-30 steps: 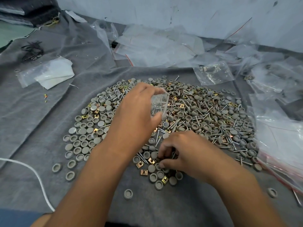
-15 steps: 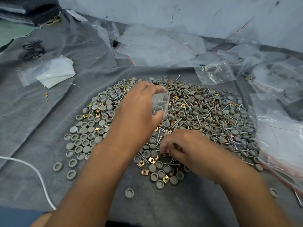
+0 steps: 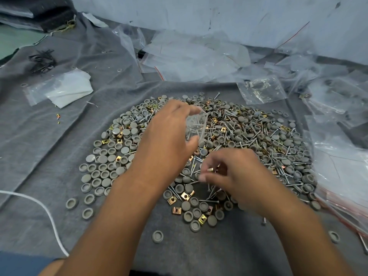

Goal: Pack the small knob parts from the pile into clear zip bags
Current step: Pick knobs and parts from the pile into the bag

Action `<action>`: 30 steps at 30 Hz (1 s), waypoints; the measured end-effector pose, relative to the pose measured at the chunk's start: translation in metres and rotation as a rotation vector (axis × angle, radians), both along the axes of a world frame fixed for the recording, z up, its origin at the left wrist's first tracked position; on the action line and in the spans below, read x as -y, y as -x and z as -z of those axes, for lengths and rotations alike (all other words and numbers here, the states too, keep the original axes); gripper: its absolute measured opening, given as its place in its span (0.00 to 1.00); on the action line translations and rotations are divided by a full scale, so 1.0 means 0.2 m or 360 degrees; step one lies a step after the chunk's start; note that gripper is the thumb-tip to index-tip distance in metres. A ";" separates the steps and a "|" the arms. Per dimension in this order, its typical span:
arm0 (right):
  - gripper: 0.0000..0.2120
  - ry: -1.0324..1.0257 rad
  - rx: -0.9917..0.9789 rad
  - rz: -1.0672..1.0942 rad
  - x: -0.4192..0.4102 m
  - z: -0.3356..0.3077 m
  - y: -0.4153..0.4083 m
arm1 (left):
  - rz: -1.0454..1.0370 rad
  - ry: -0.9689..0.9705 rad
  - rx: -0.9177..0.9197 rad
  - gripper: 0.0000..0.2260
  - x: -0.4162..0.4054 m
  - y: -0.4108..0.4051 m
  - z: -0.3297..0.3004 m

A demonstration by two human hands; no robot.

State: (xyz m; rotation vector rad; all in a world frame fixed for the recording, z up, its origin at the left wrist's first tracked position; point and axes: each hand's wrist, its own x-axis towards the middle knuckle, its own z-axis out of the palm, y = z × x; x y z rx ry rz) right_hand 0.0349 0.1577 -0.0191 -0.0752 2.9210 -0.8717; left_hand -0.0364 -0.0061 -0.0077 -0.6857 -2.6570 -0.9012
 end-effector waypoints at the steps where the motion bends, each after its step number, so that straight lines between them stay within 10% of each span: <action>1: 0.05 0.0176 -0.0217 0.0076 0.00 -0.02 0.00 | 0.0004 -0.0010 0.0005 0.23 0.00 0.00 0.00; 7: 0.04 0.0444 -0.1212 0.0280 0.08 -0.07 0.05 | 0.0045 -0.0024 0.0002 0.24 -0.02 -0.02 -0.01; 18: 0.07 0.0562 -0.1391 0.0441 0.06 -0.05 0.08 | 0.0045 -0.0002 0.0030 0.24 -0.02 -0.03 -0.02; 30: 0.10 -0.0018 -0.1253 0.0200 0.01 -0.02 0.12 | 0.0190 -0.0210 -0.0139 0.17 0.00 -0.04 -0.05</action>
